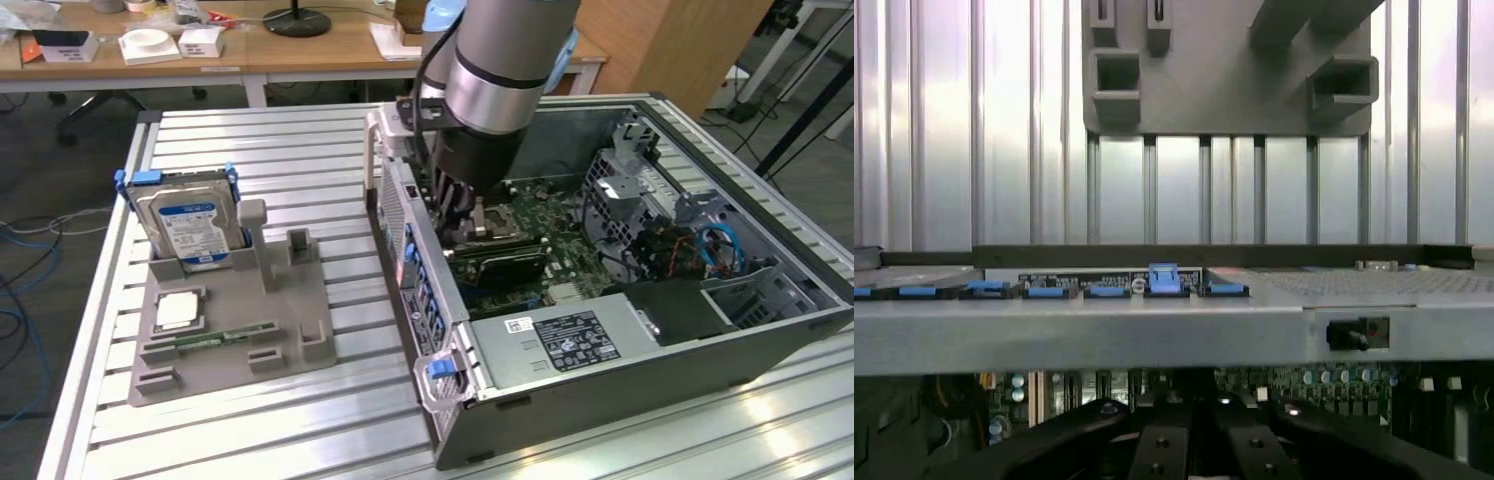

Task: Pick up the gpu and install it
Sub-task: 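Press down on the gpu until it lock into place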

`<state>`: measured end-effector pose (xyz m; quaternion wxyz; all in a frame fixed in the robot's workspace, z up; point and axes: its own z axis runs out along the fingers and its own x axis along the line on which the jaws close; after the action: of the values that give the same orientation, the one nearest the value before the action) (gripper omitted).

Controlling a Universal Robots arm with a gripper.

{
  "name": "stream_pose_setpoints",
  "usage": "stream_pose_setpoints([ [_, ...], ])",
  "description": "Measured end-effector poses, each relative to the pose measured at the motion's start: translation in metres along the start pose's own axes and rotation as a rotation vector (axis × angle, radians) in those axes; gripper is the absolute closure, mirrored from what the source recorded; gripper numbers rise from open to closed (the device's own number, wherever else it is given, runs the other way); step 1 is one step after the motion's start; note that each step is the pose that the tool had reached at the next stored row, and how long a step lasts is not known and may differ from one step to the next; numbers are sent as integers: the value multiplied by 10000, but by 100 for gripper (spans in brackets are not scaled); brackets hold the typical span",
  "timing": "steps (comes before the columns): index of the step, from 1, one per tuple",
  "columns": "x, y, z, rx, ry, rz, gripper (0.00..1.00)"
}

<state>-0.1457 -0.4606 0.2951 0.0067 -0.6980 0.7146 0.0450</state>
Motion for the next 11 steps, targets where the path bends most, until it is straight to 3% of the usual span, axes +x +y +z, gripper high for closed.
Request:
stream_pose_setpoints([
  [3,-5,5,-91,-10,-33,-2,89],
  [11,1,49,-68,-8,-73,47,89],
])
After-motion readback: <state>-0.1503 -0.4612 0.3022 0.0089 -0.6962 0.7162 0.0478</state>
